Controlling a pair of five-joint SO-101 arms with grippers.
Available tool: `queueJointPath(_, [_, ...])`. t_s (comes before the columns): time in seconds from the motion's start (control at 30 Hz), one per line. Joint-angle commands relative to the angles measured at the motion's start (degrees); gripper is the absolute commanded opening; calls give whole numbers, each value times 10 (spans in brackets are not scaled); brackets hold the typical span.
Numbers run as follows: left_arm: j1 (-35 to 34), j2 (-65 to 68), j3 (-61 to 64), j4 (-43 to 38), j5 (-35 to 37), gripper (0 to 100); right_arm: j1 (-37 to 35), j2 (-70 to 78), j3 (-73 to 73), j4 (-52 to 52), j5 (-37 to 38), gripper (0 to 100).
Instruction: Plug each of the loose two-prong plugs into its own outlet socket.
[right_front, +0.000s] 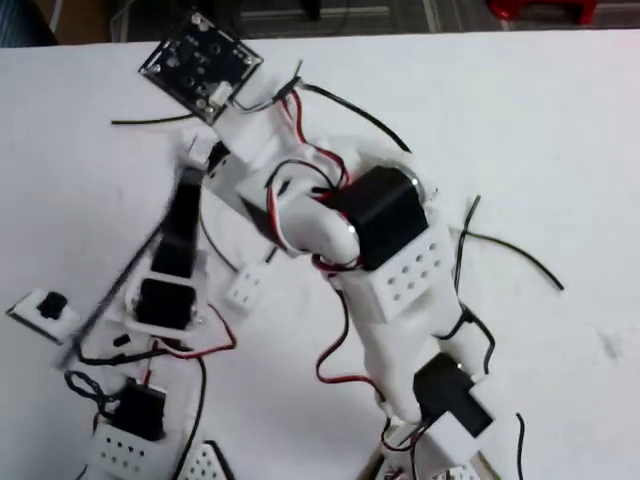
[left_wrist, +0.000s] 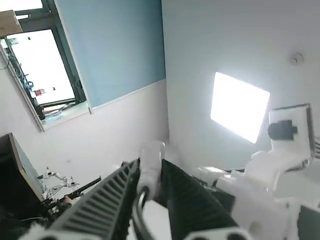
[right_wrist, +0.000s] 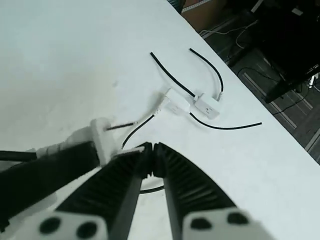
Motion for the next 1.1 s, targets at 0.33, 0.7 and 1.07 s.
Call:
queueJointPath(0.33, [29,0,2,-4,-7,24,-2,0,-40,1,1,19])
queueJointPath(0.7, [-18,3,-40,160,-7,24,107,-46,-40,-19,1,19])
queueJointPath(1.07, [-99,68,-177,314,-8,24,127,-68,-40,-19,-3,19])
